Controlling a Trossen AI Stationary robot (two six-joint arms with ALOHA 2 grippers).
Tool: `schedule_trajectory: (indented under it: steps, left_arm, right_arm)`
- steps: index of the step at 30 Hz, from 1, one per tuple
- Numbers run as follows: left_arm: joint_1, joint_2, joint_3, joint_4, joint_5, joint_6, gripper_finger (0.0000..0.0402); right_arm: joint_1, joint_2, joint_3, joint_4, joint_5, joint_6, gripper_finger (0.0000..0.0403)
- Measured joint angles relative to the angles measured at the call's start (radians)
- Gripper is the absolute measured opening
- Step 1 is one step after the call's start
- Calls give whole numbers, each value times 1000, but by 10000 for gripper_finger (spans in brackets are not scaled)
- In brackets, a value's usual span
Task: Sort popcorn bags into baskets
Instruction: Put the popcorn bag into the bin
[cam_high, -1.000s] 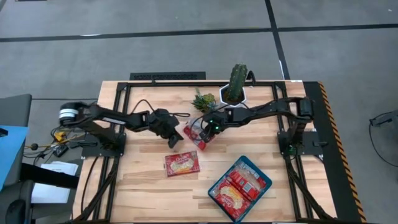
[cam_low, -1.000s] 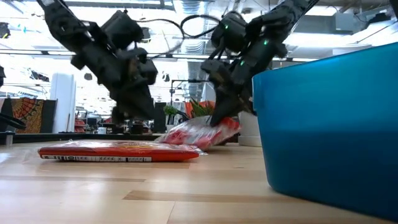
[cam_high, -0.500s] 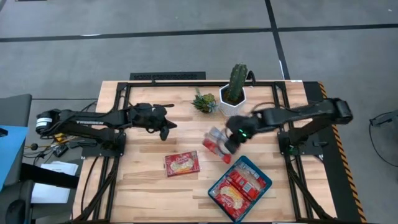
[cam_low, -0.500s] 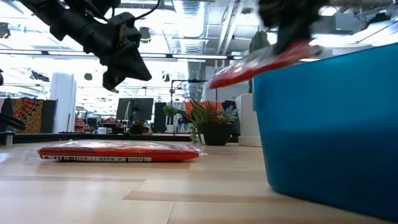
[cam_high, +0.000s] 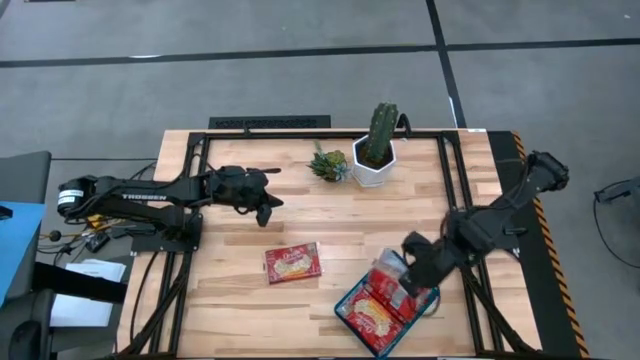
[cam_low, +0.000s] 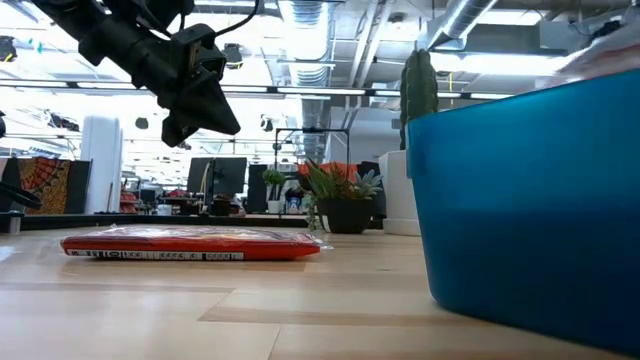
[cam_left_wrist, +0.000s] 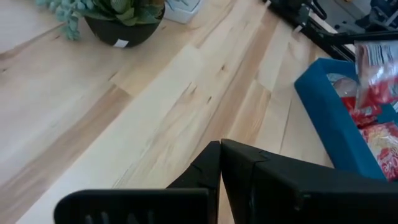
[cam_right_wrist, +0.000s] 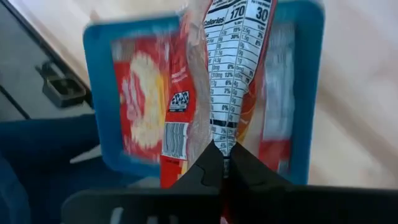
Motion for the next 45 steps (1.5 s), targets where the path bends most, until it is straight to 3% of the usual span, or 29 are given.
schedule_trajectory:
  steps: [9, 23, 27, 30, 34, 41, 45]
  left_arm:
    - [8, 0, 0, 7, -2, -4, 0]
    - [8, 0, 0, 10, 5, -8, 0]
    - [8, 0, 1, -1, 93, -2, 0]
    - [-9, 0, 1, -39, 178, 30, 0]
    - [-85, 0, 1, -115, 181, 74, 0]
    - [-296, 0, 1, -159, 8, 72, 0]
    - [-398, 0, 1, -143, -86, -3, 0]
  right_arm:
    - [65, 79, 2, -9, 10, 63, 24]
    - [44, 170, 2, 14, -87, 7, 143]
    - [20, 125, 2, -3, -85, -39, 174]
    - [-23, 63, 2, -2, -20, -113, 188]
    - [-139, 10, 2, 6, 98, -284, 193]
    - [-401, 55, 2, 227, 99, -734, 181]
    - [-514, 130, 3, 443, 8, -931, 177]
